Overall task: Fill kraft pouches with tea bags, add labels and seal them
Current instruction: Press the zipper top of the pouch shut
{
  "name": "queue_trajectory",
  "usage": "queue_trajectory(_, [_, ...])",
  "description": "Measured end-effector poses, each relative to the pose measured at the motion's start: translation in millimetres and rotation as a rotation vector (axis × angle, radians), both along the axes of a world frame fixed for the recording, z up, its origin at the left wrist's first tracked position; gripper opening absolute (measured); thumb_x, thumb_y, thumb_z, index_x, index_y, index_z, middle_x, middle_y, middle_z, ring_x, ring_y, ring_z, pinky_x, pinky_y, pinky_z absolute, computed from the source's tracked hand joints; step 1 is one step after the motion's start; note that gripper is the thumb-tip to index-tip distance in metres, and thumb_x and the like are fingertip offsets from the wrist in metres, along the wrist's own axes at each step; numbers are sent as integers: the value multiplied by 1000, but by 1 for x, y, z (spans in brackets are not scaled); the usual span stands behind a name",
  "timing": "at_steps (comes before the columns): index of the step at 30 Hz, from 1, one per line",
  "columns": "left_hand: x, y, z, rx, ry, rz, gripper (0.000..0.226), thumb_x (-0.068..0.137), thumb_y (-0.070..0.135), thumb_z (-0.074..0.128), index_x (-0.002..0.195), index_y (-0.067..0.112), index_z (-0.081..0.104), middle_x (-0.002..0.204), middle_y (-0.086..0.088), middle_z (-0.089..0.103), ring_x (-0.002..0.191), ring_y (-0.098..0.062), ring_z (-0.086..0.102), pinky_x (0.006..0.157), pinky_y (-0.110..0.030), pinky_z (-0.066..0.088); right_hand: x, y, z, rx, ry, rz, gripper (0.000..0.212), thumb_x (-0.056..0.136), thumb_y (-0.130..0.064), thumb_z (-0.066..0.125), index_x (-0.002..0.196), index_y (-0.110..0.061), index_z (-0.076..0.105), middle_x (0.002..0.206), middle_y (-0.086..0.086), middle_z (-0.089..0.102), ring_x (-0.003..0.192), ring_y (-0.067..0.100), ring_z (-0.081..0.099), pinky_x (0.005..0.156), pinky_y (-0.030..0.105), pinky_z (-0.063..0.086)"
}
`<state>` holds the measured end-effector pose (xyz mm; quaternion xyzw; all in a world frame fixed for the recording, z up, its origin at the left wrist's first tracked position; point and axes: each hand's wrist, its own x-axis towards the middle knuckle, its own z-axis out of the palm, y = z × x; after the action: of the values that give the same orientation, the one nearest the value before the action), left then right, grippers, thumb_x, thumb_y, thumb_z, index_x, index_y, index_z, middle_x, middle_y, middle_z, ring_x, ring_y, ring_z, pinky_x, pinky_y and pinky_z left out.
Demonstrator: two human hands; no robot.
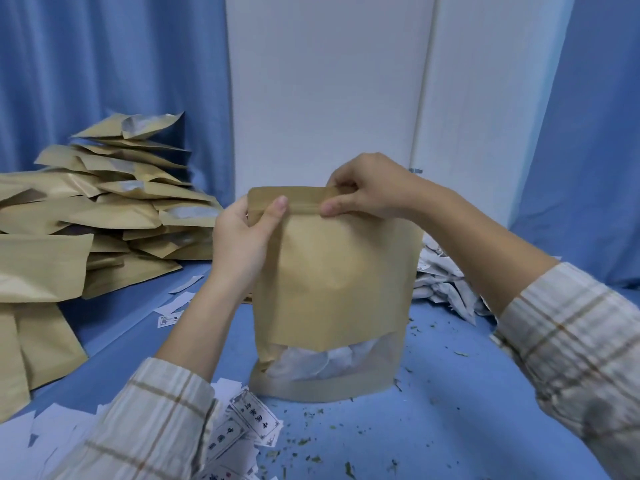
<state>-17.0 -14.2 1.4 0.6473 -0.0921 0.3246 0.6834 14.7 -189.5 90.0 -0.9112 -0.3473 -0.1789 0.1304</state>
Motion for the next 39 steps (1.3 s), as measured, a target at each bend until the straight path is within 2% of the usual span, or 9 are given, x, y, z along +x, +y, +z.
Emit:
queue_trajectory(2, [0, -3, -1, 18, -10, 51, 12, 83, 34, 67, 77, 24, 65, 73, 9, 68, 70, -12, 62, 71, -35, 50, -4, 1, 2, 5, 38, 20, 18, 77, -40, 70, 74, -23, 65, 61, -13, 55, 59, 2, 48, 51, 8, 33])
queue_trajectory(5, [-1, -10, 0, 53, -18, 103, 15, 82, 34, 68, 78, 20, 65, 77, -2, 68, 69, -14, 59, 70, -37, 50, -6, 8, 3, 7, 15, 17, 25, 76, -36, 73, 78, -11, 70, 64, -1, 58, 60, 9, 46, 48, 13, 31])
queue_trajectory(8, [-2, -14, 2, 70, -26, 164, 14, 83, 34, 67, 79, 21, 64, 81, -6, 69, 73, -16, 60, 74, -37, 51, -8, 10, 4, 61, 18, 11, 22, 73, -33, 76, 81, -13, 74, 61, -3, 60, 59, 8, 48, 47, 13, 33])
queue_trajectory(12, [-3, -16, 2, 95, -44, 171, 16, 85, 33, 65, 84, 16, 65, 84, -7, 69, 75, -14, 59, 72, -33, 49, -9, 11, 5, 41, 72, 30, 25, 73, -37, 75, 55, -22, 64, 43, -10, 43, 45, 4, 39, 42, 16, 26])
queue_trajectory(17, [1, -16, -1, 51, -9, 58, 42, 93, 38, 52, 94, -4, 55, 83, -9, 55, 77, -17, 50, 72, -35, 42, -7, 14, -1, 130, 24, 21, 21, 71, -37, 77, 75, -17, 73, 55, -10, 58, 52, 1, 50, 46, 11, 34])
queue_trajectory(21, [1, -19, -4, 90, 40, 104, 26, 93, 41, 49, 87, 16, 44, 76, 6, 49, 70, -7, 49, 60, -20, 38, -9, 18, -3, 78, 42, 39, 17, 74, -38, 74, 73, -21, 71, 53, -14, 57, 53, -2, 49, 47, 8, 35])
queue_trajectory(27, [-2, -23, -8, 130, -27, 102, 27, 94, 33, 50, 81, 12, 38, 72, -9, 44, 66, -17, 41, 60, -30, 33, -9, 18, -4, 103, 9, 54, 19, 67, -40, 78, 66, -24, 69, 47, -15, 54, 52, 1, 49, 45, 13, 35])
queue_trajectory(32, [1, -13, -8, 145, -81, 208, 43, 93, 35, 51, 87, -6, 39, 68, -10, 38, 63, -19, 32, 58, -31, 27, -5, 0, -3, 83, -41, 15, 34, 65, -45, 78, 69, -13, 70, 52, -2, 48, 53, 9, 38, 46, 18, 28])
queue_trajectory(39, [7, -3, -12, 135, -125, 201, 38, 92, 37, 52, 88, 0, 43, 65, -10, 38, 57, -18, 31, 54, -32, 24, -3, -10, -1, 42, -36, 22, 30, 70, -42, 75, 72, -13, 69, 50, -7, 46, 51, 6, 40, 48, 13, 31])
